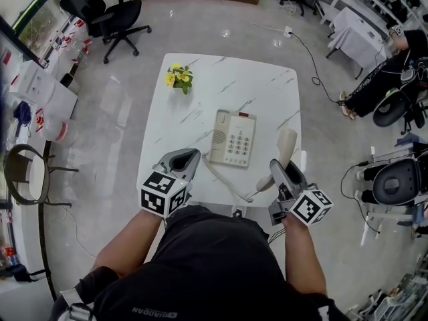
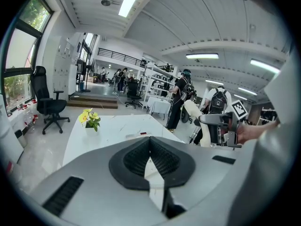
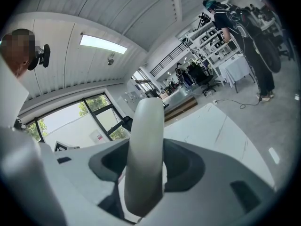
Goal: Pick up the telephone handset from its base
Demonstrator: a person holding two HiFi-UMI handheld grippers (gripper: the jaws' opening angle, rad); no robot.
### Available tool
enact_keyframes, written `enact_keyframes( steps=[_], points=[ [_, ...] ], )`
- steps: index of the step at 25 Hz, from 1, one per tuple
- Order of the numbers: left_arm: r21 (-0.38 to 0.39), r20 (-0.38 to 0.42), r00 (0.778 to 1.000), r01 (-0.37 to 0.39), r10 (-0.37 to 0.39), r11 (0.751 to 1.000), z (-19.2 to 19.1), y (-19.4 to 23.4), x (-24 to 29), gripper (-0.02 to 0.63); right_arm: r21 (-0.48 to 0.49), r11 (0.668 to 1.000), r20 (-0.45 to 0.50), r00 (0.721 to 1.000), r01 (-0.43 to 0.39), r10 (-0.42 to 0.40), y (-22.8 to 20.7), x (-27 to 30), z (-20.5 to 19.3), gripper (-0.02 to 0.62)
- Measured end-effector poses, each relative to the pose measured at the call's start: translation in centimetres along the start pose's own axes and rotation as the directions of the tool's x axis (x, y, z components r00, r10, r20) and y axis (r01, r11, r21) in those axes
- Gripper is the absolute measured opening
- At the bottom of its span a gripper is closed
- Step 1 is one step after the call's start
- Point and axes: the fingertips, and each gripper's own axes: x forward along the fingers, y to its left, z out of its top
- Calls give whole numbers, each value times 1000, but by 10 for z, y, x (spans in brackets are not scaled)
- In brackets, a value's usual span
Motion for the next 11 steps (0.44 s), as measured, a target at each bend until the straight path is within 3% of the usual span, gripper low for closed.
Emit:
enact_keyframes(
  steps=[11],
  points=[
    [-11,-5,1000,4,-4,1000,-4,-1,3,2,18,1000,-4,1000,8,-8,-5,3,-2,216]
  ],
)
